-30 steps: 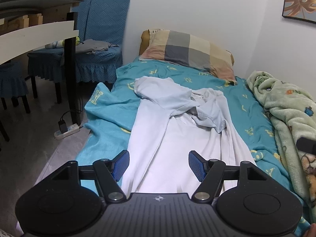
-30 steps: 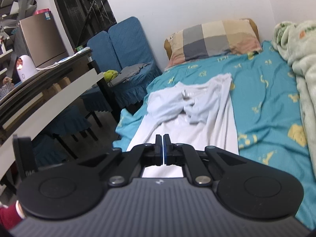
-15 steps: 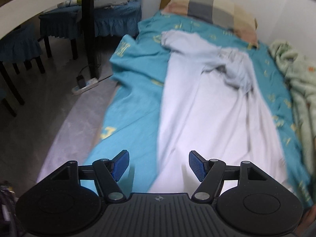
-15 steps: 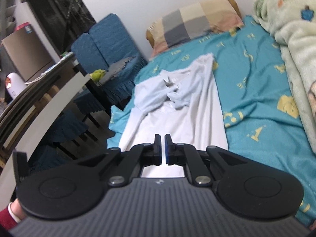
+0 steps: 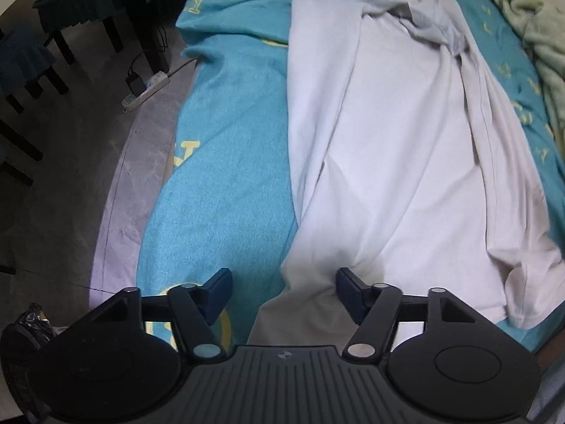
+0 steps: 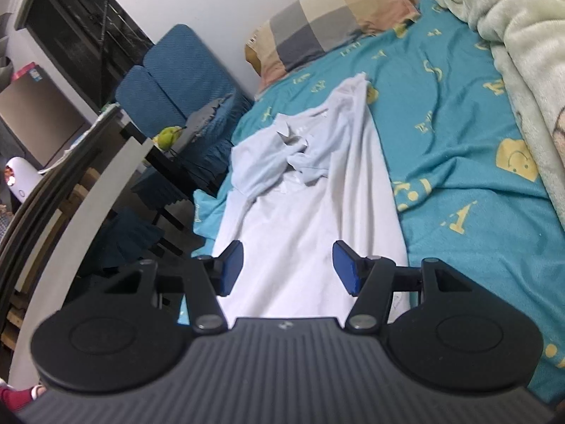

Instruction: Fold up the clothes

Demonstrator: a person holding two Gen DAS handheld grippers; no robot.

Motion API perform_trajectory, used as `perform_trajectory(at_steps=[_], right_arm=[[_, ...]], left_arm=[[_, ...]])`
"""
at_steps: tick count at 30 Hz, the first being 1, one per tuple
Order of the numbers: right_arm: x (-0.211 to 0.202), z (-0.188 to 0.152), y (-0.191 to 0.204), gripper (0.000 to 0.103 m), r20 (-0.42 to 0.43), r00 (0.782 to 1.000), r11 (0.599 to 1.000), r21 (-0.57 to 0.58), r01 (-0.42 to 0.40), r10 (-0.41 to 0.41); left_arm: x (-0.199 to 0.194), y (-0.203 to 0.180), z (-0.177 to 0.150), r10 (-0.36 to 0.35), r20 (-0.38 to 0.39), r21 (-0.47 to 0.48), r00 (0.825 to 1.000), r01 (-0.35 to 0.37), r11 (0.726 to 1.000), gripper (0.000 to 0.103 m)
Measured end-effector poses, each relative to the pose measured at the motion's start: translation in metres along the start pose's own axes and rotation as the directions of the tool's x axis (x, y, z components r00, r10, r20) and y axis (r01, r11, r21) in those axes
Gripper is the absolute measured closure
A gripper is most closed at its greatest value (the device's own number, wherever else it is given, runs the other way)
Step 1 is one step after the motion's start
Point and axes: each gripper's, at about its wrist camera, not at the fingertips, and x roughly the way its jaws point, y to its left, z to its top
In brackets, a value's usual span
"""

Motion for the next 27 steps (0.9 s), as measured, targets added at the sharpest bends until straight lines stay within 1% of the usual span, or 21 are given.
perform_trajectory(at_steps=[1,2,4,5,6,9,10,12,14,17,20,22,24,26,27], right_arm=[[0.0,0.0,-0.001,0.043,-0.002,1.0,1.0,0.003,0.0,0.0],[0.0,0.0,-0.001,0.043,-0.003,1.0,1.0,0.007,-0.001,0.001],[-0.003,0.001,-0.003,0.044,0.002,1.0,1.0,0.02,-0.008,0.008],[-0.004,0.001,-0.004,0.043,0.007,1.0,0.999,0.031,-0.011,0.011],[-0.006,0.001,-0.006,0.044,0.014,1.0,0.999,0.043,-0.005,0.005],[-0.013,0.003,-0.013,0.044,0.042,0.997,0.995,0.071,0.067,-0.071],[-0.015,0.003,-0.016,0.044,0.048,0.995,0.993,0.085,0.08,-0.084],[-0.018,0.004,-0.024,0.044,0.05,0.995,0.989,0.122,0.08,-0.086],[-0.02,0.004,-0.031,0.044,0.049,0.995,0.985,0.155,0.074,-0.083],[-0.021,0.004,-0.037,0.044,0.044,0.996,0.981,0.181,0.074,-0.083],[-0.018,0.004,-0.041,0.044,0.024,0.997,0.979,0.194,0.068,-0.074],[-0.015,0.002,-0.042,0.044,0.004,0.997,0.977,0.199,0.071,-0.074],[-0.012,0.001,-0.043,0.044,-0.013,0.997,0.977,0.202,0.073,-0.072],[-0.011,0.0,-0.045,0.044,-0.02,0.997,0.975,0.21,0.074,-0.071],[-0.01,0.0,-0.045,0.044,-0.023,0.997,0.974,0.214,0.074,-0.071]], left_arm=[[-0.003,-0.003,-0.001,0.002,0.007,0.019,1.0,-0.002,1.0,0.057],[-0.005,-0.006,-0.002,0.003,0.015,0.038,1.0,-0.004,0.999,0.064],[-0.012,-0.014,-0.006,0.021,0.028,0.072,0.999,-0.023,0.997,0.094],[-0.016,-0.019,-0.007,0.029,0.041,0.091,0.999,-0.032,0.995,0.098],[-0.02,-0.024,-0.009,0.041,0.056,0.112,0.998,-0.047,0.993,0.099],[-0.038,-0.044,-0.013,0.08,0.112,0.18,0.991,-0.1,0.979,0.1],[-0.045,-0.051,-0.014,0.088,0.129,0.205,0.988,-0.113,0.972,0.101],[-0.057,-0.069,-0.018,0.088,0.161,0.261,0.983,-0.128,0.957,0.101],[-0.066,-0.09,-0.021,0.072,0.175,0.301,0.982,-0.123,0.946,0.101],[-0.065,-0.118,-0.024,0.03,0.18,0.352,0.983,-0.093,0.931,0.1],[-0.049,-0.132,-0.028,-0.035,0.163,0.359,0.986,-0.027,0.933,0.099],[-0.035,-0.138,-0.031,-0.075,0.147,0.355,0.986,0.018,0.935,0.093],[-0.022,-0.136,-0.036,-0.102,0.129,0.351,0.986,0.051,0.935,0.089],[-0.025,-0.13,-0.038,-0.141,0.123,0.339,0.982,0.092,0.936,0.081],[-0.03,-0.126,-0.039,-0.163,0.122,0.334,0.979,0.114,0.936,0.073]])
